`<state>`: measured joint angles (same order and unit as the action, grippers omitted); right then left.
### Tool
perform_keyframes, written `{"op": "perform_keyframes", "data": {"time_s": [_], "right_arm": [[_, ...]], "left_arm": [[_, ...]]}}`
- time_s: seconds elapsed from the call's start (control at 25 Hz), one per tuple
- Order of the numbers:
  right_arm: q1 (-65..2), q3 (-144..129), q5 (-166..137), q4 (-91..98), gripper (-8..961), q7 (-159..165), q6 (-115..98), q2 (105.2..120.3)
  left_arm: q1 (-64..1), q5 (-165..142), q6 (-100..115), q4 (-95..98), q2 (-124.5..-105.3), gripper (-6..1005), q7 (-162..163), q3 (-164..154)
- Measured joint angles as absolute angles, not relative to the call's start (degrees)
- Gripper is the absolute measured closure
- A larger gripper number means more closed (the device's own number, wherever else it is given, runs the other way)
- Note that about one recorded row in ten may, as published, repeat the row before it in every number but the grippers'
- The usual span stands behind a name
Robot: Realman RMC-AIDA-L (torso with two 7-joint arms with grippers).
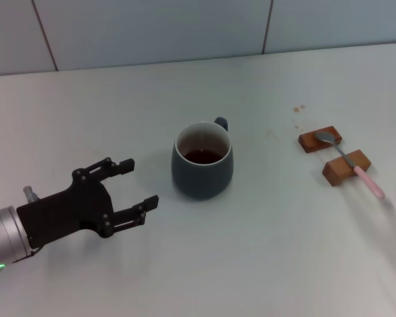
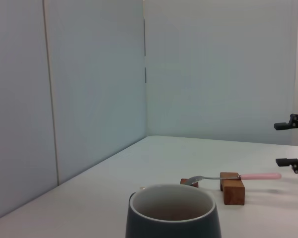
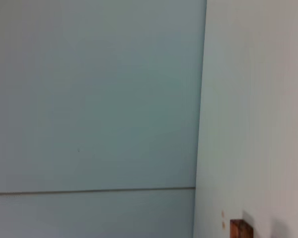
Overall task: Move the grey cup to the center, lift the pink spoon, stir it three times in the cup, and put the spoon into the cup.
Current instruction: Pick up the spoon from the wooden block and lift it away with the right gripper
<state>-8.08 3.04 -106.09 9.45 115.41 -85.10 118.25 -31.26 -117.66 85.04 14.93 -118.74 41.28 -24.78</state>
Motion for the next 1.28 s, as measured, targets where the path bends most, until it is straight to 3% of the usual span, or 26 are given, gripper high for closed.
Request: {"op": "perform_keyframes", "data": {"time_s": [1.28], "right_arm": [[-11.69, 1.62, -109.37, 7.49, 196, 114.32, -80.00, 119.00]], "left_arm": [[-31.34, -117.77, 85.12, 14.94, -118.82, 199, 40.86, -25.67]]}}
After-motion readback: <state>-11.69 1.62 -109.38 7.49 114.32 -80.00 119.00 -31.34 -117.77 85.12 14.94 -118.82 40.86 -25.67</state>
